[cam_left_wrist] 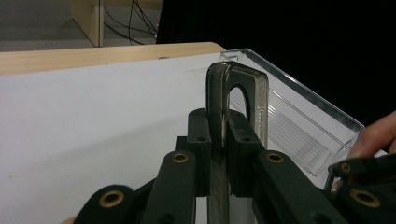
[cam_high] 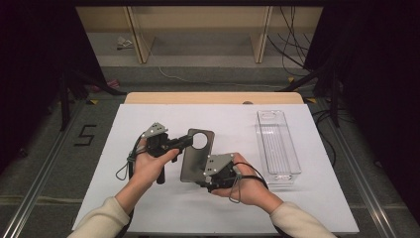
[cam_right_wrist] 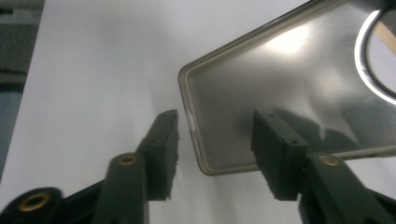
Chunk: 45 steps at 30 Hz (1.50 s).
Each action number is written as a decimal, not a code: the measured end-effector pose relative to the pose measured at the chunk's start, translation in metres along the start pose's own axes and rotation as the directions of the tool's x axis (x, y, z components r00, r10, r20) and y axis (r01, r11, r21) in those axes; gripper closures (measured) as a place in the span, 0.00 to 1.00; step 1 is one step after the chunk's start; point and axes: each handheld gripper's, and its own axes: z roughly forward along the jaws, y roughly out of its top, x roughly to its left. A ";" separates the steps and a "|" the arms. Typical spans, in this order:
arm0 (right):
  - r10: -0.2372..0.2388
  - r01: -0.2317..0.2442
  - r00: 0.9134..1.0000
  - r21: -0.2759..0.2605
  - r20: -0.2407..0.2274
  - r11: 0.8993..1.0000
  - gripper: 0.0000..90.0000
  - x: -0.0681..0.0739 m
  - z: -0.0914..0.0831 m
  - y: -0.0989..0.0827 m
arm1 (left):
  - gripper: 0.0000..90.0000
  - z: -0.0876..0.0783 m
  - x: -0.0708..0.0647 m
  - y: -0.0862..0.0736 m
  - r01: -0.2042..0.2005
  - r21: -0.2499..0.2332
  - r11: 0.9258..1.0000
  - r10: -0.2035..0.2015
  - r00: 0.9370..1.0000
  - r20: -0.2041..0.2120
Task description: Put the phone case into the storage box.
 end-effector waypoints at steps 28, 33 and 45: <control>0.271 -0.244 0.957 -0.227 0.098 0.943 0.34 -0.024 -0.017 -0.009 | 0.90 -0.019 0.007 -0.019 -0.029 -0.111 0.993 0.029 1.000 0.005; 0.322 -0.287 0.940 -0.248 0.114 0.925 0.35 -0.029 -0.019 -0.013 | 0.90 -0.019 0.004 -0.020 -0.033 -0.116 0.993 0.034 0.999 0.010; 0.431 -0.360 0.886 -0.335 0.170 0.871 0.42 -0.044 -0.024 -0.015 | 0.90 -0.015 -0.004 -0.020 -0.041 -0.122 0.992 0.045 0.999 0.023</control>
